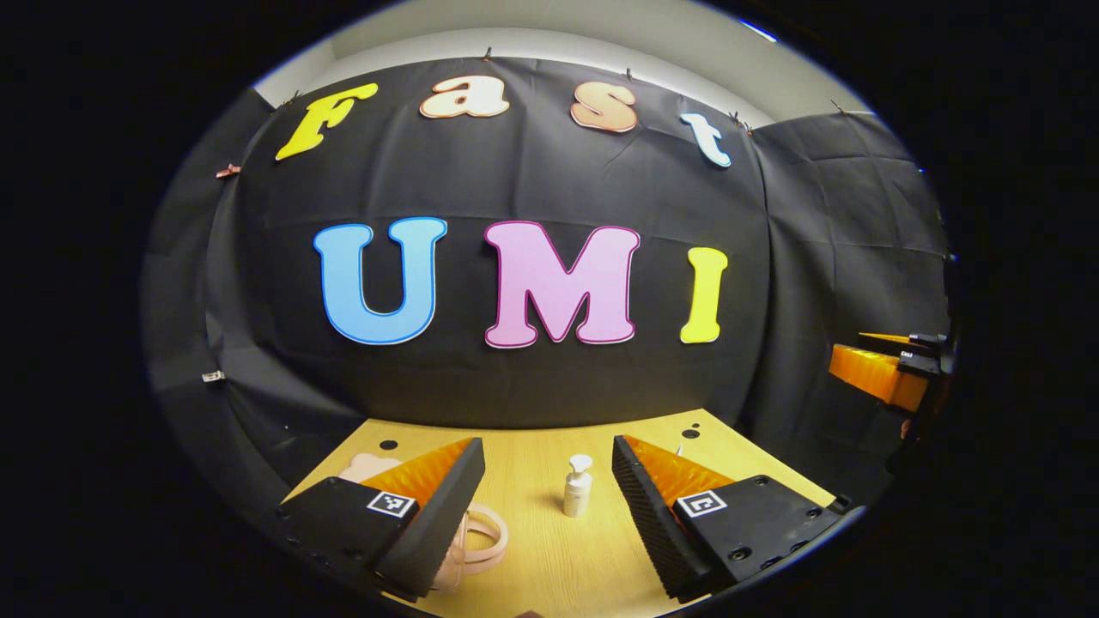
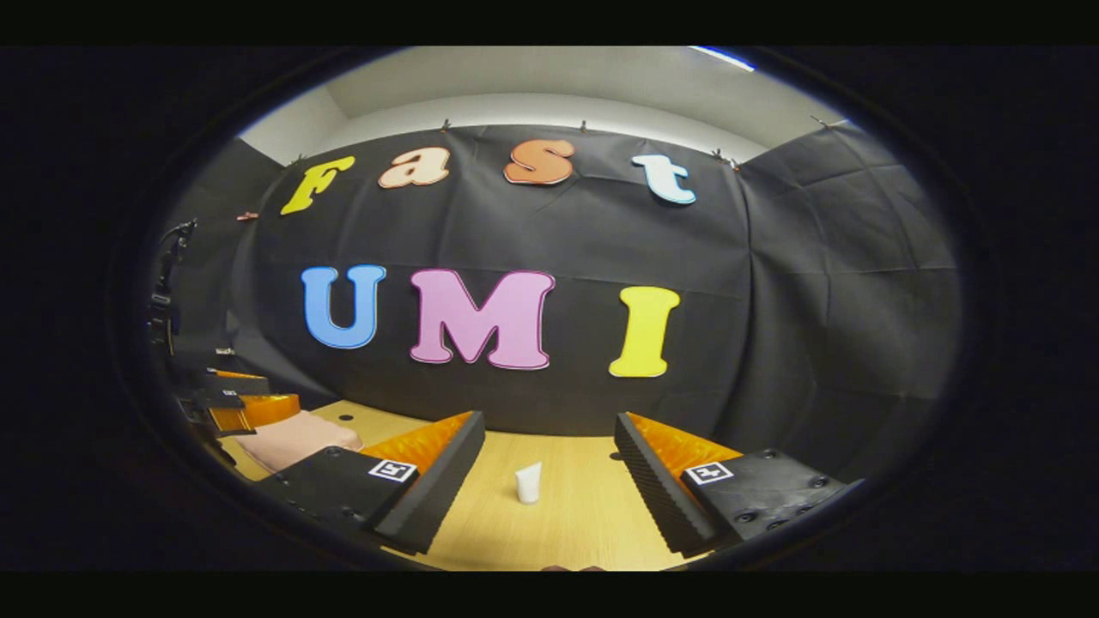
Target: First open the suitcase, pack the skin care products into it, and then close the suitcase.
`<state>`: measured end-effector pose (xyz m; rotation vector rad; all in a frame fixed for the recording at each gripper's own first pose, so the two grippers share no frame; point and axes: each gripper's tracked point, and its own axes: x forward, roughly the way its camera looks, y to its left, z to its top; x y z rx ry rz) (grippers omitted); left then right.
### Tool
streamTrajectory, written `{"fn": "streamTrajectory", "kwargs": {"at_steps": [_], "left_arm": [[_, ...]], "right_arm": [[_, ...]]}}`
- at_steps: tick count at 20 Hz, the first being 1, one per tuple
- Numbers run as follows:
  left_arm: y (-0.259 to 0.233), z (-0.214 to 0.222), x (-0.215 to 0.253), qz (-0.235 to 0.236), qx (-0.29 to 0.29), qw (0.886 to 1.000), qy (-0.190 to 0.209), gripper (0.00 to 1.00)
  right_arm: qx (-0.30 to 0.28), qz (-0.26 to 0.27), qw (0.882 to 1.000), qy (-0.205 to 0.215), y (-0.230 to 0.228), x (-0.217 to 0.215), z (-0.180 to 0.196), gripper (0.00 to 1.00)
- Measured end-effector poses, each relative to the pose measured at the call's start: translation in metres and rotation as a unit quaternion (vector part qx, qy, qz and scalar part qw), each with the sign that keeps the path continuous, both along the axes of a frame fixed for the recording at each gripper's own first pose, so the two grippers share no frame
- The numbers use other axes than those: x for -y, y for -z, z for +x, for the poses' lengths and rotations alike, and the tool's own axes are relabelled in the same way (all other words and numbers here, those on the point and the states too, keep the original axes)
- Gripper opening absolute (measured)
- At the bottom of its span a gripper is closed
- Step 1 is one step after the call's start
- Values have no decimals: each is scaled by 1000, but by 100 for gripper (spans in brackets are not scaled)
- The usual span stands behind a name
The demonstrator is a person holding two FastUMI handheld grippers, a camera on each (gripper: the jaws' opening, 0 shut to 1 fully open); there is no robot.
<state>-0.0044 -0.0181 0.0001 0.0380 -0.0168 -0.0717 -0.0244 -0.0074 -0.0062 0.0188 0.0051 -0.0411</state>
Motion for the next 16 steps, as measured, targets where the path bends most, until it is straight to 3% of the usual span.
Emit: {"fn": "streamTrajectory", "kwargs": {"at_steps": [3, 8, 11, 16], "left_arm": [[39, 13, 0, -16, -41, 999, 0, 95], [83, 40, -11, 17, -84, 996, -14, 94], [126, 61, -18, -10, -132, 991, -25, 94], [196, 100, -52, 30, -200, 977, -68, 91]], "right_arm": [[-5, 4, 1000, 3, 3, 1, -6, 96], [-2, -11, 1000, 12, -1, 4, -15, 96], [-7, -18, 1000, 20, -1, 8, -23, 97], [-34, -37, 998, 35, 6, 17, -31, 97]]}}
